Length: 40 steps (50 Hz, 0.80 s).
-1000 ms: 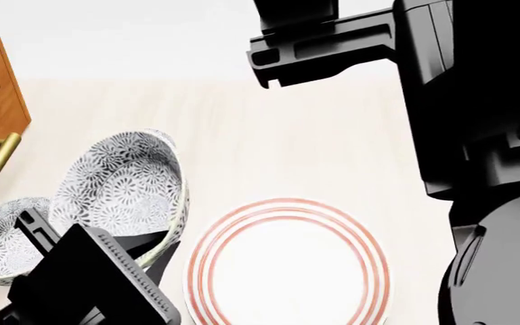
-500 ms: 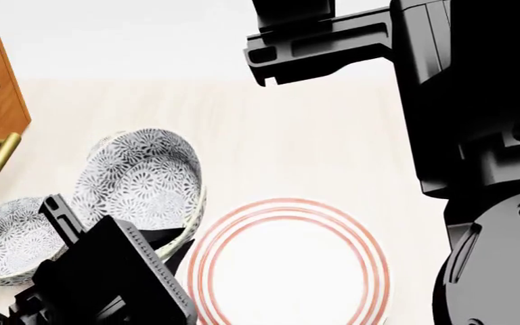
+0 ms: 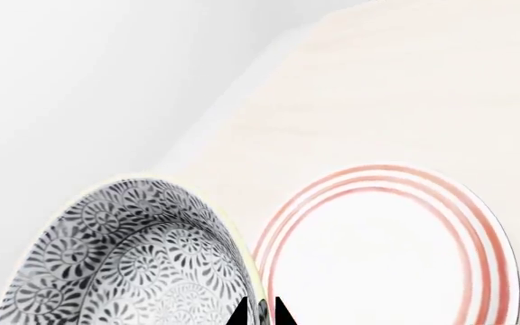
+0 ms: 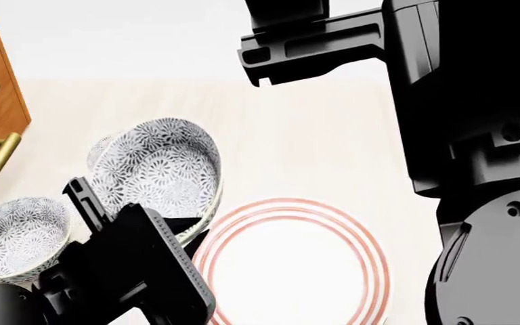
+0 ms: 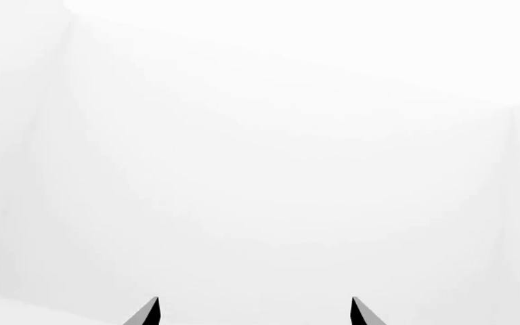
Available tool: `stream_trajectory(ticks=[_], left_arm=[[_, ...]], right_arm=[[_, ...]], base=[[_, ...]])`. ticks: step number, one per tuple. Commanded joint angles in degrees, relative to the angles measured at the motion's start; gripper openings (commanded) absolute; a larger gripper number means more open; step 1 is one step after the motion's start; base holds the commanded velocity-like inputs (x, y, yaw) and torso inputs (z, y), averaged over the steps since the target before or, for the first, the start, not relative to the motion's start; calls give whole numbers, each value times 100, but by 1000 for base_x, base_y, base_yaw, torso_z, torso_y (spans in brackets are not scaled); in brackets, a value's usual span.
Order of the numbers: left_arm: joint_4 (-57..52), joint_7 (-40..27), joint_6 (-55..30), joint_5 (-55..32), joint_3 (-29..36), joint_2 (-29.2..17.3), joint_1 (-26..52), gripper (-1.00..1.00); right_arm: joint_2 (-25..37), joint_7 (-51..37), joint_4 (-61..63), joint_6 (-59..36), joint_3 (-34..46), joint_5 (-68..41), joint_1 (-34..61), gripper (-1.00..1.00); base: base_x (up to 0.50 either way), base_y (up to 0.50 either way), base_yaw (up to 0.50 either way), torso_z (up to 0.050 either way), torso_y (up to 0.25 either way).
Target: Put the bowl at the front on the plate.
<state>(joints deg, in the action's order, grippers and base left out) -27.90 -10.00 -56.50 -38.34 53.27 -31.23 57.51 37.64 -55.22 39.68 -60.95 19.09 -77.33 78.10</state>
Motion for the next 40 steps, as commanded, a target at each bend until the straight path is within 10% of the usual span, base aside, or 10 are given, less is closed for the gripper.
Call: stream_trajectory(ticks=[1,40], left_arm=[[277,152,216,363,210,122,176,-100],[1194,1051,685,449,524,483,644,-100]], right_arm=[[10,7,-1,23,18,10,-5,100],[89,-90,83,109,-13,-122,-26,100]], base=[[0,0,0,0,0],[0,0,0,0,1]])
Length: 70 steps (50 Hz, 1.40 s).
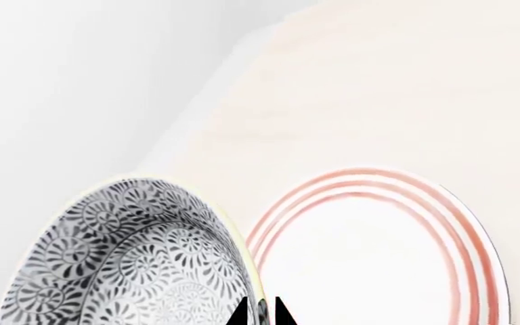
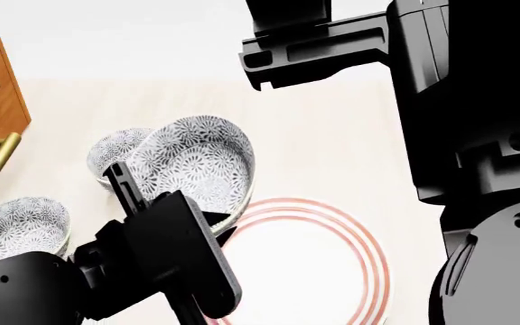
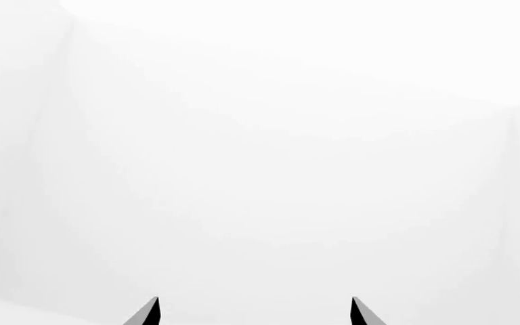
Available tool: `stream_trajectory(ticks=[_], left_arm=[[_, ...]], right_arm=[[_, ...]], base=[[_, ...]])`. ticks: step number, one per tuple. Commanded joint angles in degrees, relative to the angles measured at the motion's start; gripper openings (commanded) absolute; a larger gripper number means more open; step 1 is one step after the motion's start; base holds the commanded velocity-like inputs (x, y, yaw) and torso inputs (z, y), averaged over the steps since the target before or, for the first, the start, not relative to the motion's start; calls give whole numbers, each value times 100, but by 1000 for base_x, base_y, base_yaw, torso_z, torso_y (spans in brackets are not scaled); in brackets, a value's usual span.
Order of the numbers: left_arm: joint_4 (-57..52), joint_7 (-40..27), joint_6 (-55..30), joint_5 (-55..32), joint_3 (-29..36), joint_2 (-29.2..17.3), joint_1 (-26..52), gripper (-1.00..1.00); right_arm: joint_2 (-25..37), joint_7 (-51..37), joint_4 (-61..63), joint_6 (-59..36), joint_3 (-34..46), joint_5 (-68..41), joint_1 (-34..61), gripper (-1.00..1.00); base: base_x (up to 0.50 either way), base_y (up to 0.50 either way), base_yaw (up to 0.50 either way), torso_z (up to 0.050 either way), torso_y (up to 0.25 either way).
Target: Put the bowl at the front on the plate.
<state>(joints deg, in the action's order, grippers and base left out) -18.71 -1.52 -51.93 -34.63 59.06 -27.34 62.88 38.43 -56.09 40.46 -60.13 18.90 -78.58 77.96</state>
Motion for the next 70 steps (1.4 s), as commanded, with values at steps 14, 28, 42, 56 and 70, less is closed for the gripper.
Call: stream_trajectory(ticks=[14,28,42,56,70], left_arm=[[789,434,388,110,-18,277,212,-100],[1160,636,335,200,157,450,423,-100],[1809,830,708,406,299,766,488,-100],[2387,942,897,581,437,1055,590,-100],[2787,1034,1186,736,556,1229,582,-100]], right_arm=[[86,-79,85,100,-63,-58,-97,100],[103,-52,111,145,-35,26,-147,100],[97,-80,123,194,-21,37,-207,100],[88,-42,131,189,70,96,-254,100],[16,-38,68,208,131,161,-201,100]], base=[[0,0,0,0,0],[0,0,0,0,1],[0,0,0,0,1],[0,0,0,0,0],[0,0,0,1,1]])
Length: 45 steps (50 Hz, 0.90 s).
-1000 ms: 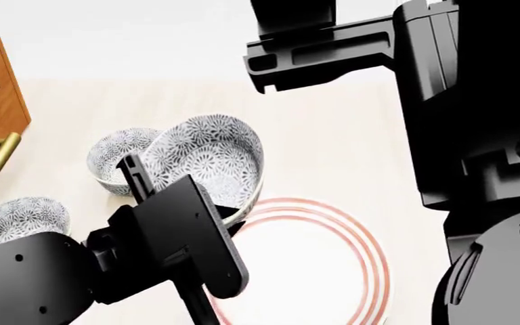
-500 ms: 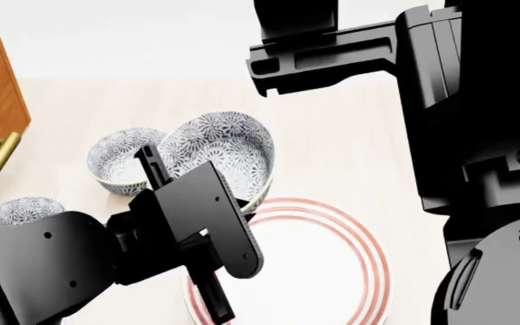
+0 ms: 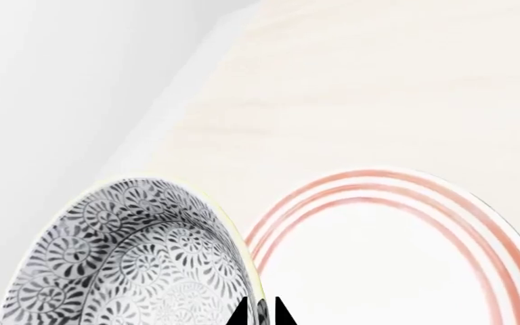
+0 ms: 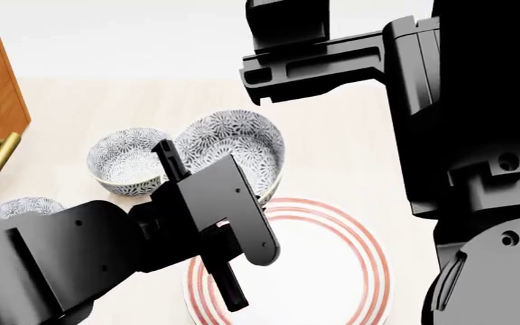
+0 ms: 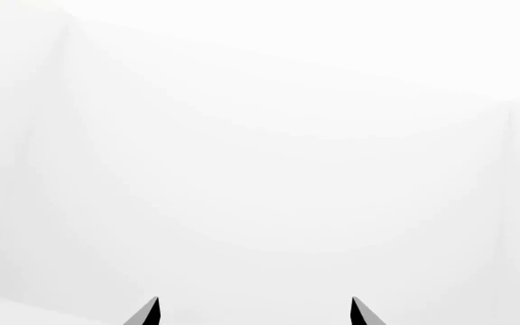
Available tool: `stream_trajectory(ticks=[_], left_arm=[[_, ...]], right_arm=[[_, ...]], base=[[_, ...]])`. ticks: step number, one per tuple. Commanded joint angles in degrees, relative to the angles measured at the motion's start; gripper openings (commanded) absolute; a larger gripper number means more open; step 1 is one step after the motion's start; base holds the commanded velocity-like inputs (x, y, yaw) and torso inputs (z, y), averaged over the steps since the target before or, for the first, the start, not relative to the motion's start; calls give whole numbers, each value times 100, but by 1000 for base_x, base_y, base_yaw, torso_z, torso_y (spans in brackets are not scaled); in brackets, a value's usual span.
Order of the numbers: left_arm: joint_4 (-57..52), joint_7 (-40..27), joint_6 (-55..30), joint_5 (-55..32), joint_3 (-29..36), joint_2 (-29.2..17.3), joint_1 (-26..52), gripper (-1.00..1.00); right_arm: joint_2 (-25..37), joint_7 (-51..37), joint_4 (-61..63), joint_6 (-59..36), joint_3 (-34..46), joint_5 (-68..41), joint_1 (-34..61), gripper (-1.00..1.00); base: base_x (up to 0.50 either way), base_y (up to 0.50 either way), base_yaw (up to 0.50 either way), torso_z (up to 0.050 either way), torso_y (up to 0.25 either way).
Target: Put the bowl at the front on the plate.
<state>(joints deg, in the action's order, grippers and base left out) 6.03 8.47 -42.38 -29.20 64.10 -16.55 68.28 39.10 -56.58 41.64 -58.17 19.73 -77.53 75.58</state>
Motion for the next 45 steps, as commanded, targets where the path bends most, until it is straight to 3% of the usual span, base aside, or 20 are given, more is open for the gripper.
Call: stream_trajectory(ticks=[1,45], left_arm=[[331,34,267,212,56,155,43,-100],[978,633,920,293,406,588,-52,-100]], right_arm=[[-52,2,-54,8,49,53,49,100],[11,-20,-35,92,112,102,-77,100]], base=[[0,0,0,0,0],[0,0,0,0,0]])
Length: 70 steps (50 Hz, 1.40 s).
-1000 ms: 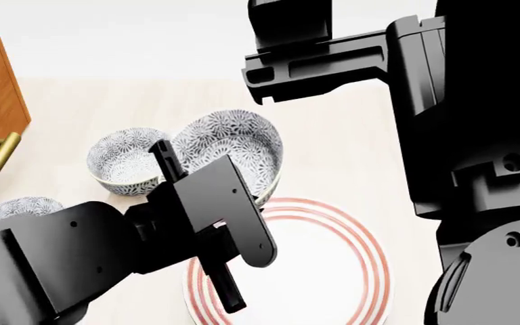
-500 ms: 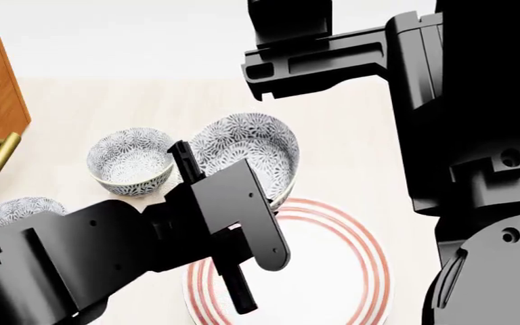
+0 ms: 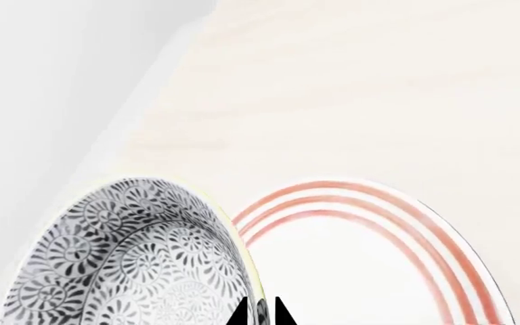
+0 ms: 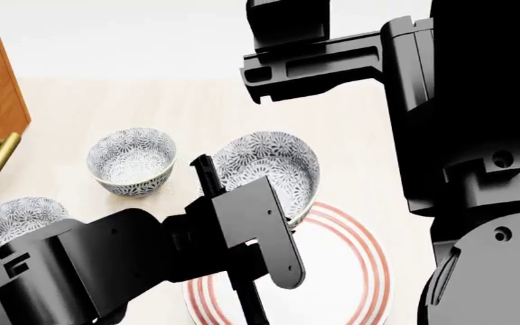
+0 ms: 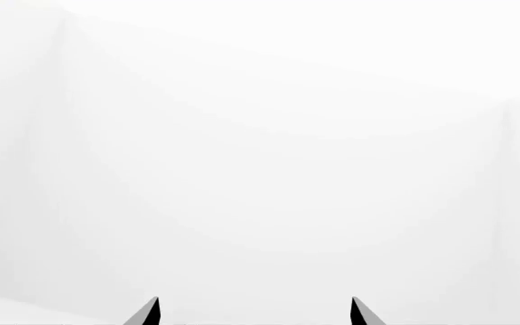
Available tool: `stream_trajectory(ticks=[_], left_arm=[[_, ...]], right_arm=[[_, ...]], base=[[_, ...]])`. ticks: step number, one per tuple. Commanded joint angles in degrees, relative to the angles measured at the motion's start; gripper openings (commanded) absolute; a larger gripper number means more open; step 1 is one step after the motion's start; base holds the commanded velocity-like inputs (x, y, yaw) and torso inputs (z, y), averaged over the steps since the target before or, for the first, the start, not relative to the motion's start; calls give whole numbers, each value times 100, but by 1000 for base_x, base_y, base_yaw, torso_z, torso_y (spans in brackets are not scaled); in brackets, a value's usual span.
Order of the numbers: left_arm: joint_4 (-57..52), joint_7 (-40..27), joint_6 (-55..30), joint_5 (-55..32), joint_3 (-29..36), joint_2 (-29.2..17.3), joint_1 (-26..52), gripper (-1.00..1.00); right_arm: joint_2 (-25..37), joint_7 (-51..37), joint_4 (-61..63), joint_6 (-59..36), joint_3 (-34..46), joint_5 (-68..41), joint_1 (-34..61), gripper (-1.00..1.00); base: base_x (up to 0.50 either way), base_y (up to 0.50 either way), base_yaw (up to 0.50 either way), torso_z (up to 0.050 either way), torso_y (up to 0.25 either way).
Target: Put the bowl at the front on the plate.
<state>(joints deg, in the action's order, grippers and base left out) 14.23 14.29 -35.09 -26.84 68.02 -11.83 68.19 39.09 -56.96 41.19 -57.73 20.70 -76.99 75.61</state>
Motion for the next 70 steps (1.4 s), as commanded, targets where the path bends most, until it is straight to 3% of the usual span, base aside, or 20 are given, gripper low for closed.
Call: stream_trajectory(ticks=[1,70], left_arm=[[155,47,179,52,12,118,-43,-100],[1397,61,1172,396,430,664,-657,-100]], right_arm=[[16,15,15,55,11,51,-89,100],[297,74,190,420,-78,224,-642,100]], base=[[0,0,0,0,0],[0,0,0,0,0]])
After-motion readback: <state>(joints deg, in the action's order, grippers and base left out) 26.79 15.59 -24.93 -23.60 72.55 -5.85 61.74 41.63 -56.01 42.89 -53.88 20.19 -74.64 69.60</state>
